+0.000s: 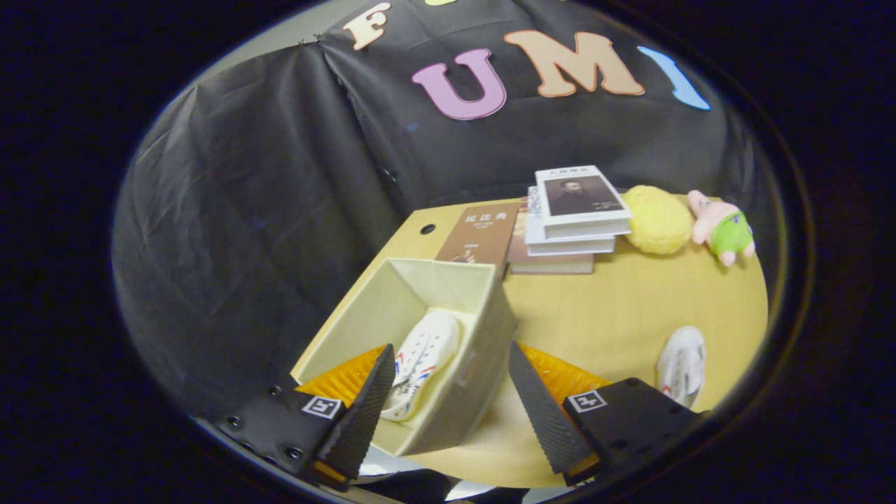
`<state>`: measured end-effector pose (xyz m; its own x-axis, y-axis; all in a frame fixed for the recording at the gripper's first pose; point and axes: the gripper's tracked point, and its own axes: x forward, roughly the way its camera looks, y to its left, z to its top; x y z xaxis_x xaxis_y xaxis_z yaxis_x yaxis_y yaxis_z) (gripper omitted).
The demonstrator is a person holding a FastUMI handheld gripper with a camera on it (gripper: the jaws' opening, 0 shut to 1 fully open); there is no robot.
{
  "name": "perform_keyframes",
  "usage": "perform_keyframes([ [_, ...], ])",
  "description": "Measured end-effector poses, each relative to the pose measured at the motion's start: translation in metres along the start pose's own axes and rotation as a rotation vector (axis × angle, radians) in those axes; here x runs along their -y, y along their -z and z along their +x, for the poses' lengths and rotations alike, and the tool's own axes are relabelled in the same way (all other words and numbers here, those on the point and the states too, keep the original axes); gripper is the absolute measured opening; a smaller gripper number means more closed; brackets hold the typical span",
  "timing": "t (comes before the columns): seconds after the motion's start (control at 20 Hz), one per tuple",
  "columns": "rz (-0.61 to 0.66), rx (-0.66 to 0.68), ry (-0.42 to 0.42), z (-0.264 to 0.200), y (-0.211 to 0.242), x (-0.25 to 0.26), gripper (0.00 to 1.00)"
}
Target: Open the storage box then place both shoes into the box .Put the left shoe in first, then the right shoe, with the right side of both shoes facing outward in a uniform manner.
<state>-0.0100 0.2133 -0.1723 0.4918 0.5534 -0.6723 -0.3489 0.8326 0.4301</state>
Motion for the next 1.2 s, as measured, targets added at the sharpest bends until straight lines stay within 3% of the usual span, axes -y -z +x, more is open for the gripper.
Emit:
perform_keyframes([
  [0.35, 0.005, 0.036, 0.201, -0.045, -0.001, 0.125, 1.00],
  [0.7, 0.027, -0.021, 0.375, -0.074, 0.038, 0.236, 1.00],
  [1.0, -0.014, -0.177, 0.452, -0.076, 0.098, 0.291, 1.00],
  [1.2, -0.048, -0.277, 0.454, -0.067, 0.133, 0.305, 1.00],
])
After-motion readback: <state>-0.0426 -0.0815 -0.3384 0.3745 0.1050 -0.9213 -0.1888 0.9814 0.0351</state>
